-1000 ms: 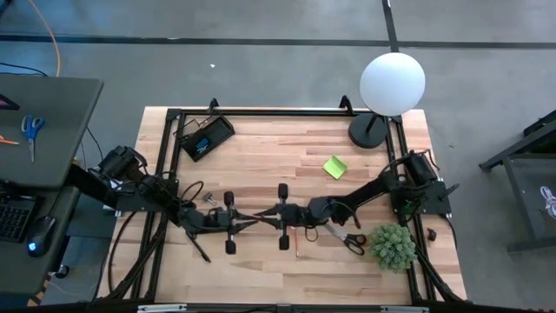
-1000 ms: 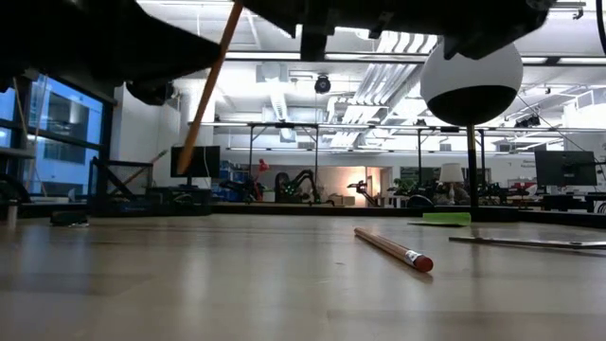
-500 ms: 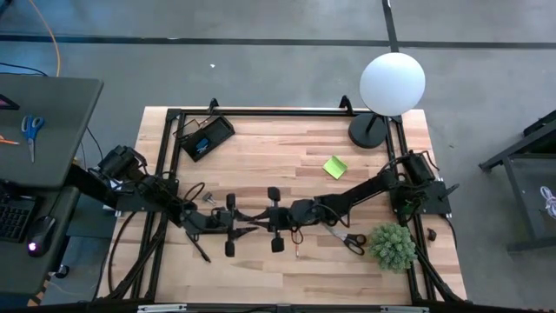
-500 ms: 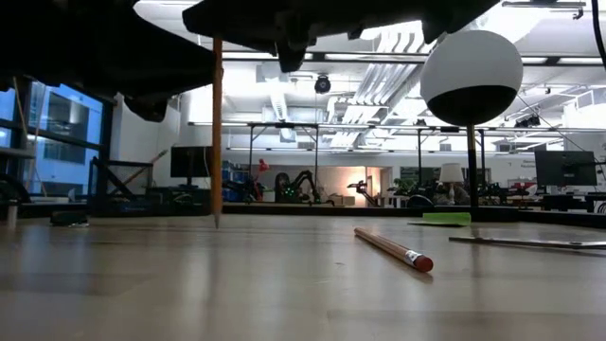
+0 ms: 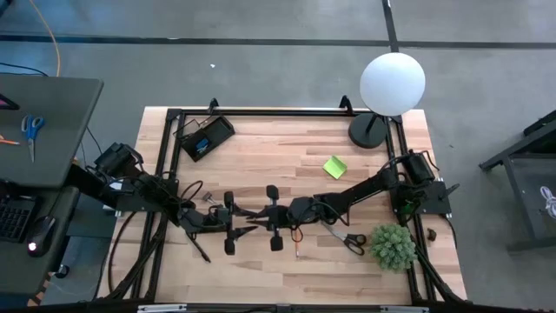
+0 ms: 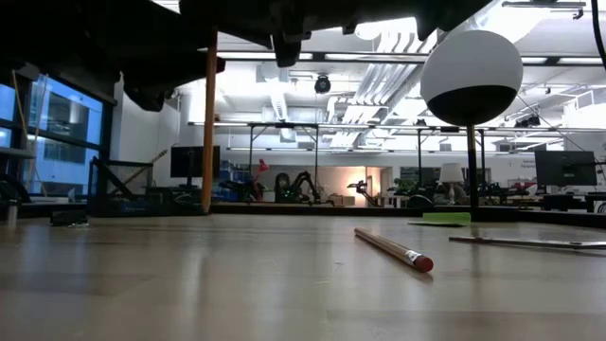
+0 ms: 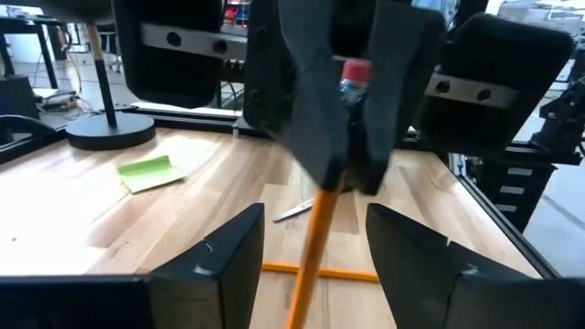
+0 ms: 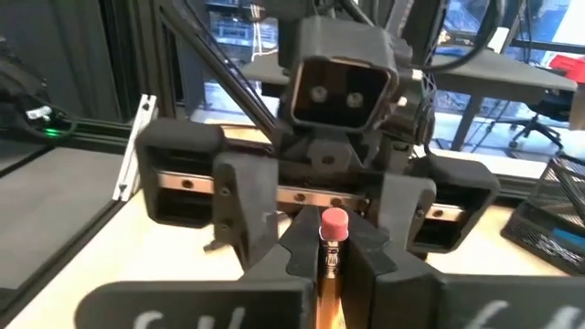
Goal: Pick and place office supplies into organizer
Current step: Put the orange pencil into the top left section of the desk organizer
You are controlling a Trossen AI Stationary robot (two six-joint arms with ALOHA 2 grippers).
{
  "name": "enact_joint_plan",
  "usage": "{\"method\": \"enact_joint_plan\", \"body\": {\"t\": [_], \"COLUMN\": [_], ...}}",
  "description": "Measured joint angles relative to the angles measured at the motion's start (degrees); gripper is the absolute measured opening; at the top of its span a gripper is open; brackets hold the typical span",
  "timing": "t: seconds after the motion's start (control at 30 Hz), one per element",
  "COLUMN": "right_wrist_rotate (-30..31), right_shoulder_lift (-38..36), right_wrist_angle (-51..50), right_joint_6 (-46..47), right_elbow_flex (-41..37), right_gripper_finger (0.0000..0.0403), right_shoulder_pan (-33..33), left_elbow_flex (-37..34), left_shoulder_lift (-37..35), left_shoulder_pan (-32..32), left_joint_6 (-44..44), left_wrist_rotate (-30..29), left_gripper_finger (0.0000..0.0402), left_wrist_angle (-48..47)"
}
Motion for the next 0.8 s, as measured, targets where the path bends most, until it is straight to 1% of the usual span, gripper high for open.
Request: {"method": "enact_joint_plan", "body": {"t": [0.13, 0.27, 0.4, 0.5, 0.53, 0.6, 0.7, 0.8], "right_wrist_rotate": [-0.78, -1.07, -1.25, -0.95, -0.86, 0.29, 2.04, 2.1], "right_shoulder_lift": [-0.02, -0.02, -0.09, -0.09, -0.09, -0.11, -0.24, -0.24], "right_wrist_angle": [0.54, 1.07, 1.55, 1.03, 0.7, -0.19, -1.42, -2.68], "right_joint_6": [0.02, 0.04, 0.05, 0.27, 0.57, 0.76, 0.12, 0.39], "right_elbow_flex": [0.0, 0.0, 0.0, 0.0, -0.01, 0.0, 0.02, 0.01], "right_gripper_finger": [0.0005, 0.0009, 0.0013, 0.0008, 0.0008, 0.0011, 0.0032, 0.0058], "right_shoulder_pan": [-0.07, -0.07, -0.07, -0.09, -0.14, -0.15, -0.21, -0.37], "left_elbow_flex": [0.0, 0.0, 0.0, 0.0, 0.0, 0.0, 0.0, 0.0], "left_shoulder_lift": [0.0, 0.0, 0.02, 0.02, 0.04, 0.07, 0.09, 0.09], "left_shoulder_pan": [0.0, 0.66, 2.84, 4.25, 4.48, 4.57, 4.44, 4.46], "left_joint_6": [0.01, 0.22, -0.18, -1.04, -0.99, -0.98, -1.56, -2.02], "left_wrist_rotate": [-0.68, -1.28, 4.4, 7.14, 7.55, 7.51, 6.49, 6.26], "left_gripper_finger": [0.0154, 0.0121, 0.0075, 0.0025, 0.0015, 0.0015, 0.0022, 0.0008], "left_wrist_angle": [-0.06, -0.09, -0.43, -1.86, -2.15, -2.42, -2.46, -2.08]}}
